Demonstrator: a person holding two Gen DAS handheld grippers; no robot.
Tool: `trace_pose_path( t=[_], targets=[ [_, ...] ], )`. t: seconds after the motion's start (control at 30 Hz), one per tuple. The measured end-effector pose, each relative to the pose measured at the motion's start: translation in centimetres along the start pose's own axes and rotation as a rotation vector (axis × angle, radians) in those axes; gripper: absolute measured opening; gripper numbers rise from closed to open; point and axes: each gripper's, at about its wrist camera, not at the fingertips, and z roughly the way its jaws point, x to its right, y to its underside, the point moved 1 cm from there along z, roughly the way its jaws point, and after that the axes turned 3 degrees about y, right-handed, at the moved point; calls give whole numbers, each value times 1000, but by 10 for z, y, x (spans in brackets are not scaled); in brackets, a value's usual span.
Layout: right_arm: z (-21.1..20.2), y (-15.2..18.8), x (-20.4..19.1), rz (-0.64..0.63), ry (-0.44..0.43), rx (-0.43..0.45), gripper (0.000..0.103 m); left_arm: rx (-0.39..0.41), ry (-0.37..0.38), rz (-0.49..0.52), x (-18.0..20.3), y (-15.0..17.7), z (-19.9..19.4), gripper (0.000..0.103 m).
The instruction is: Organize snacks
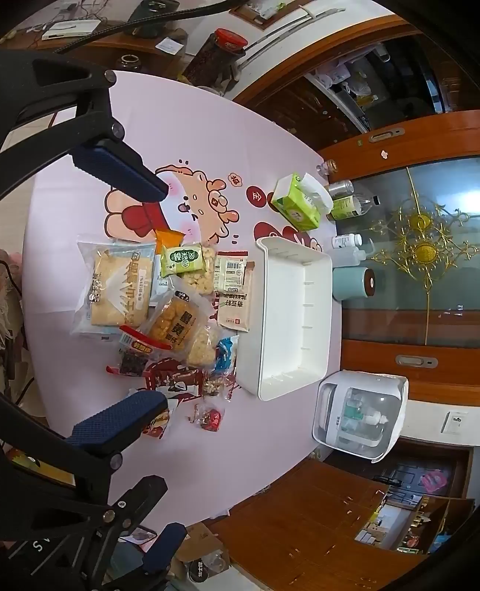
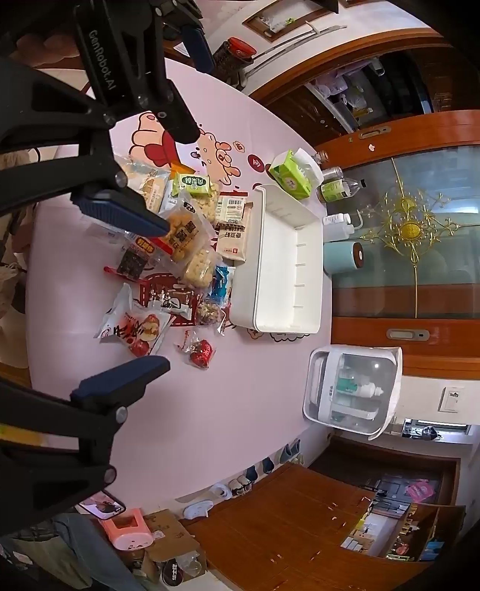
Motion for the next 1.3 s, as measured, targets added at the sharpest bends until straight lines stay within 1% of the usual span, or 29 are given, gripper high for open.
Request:
trace_pose_path(
  t=[0.5,0.6,1.3],
  targets=[
    [3,0,-4,1,0,-9,67,-11,12,-1,-11,-1,3,100],
    [2,0,-5,2,-2,-10,67,-16,6,3,-5,-2,4,100],
    [3,6,-7,3,-4,-16,67,-28,6,14,-12,11,6,100]
  ],
)
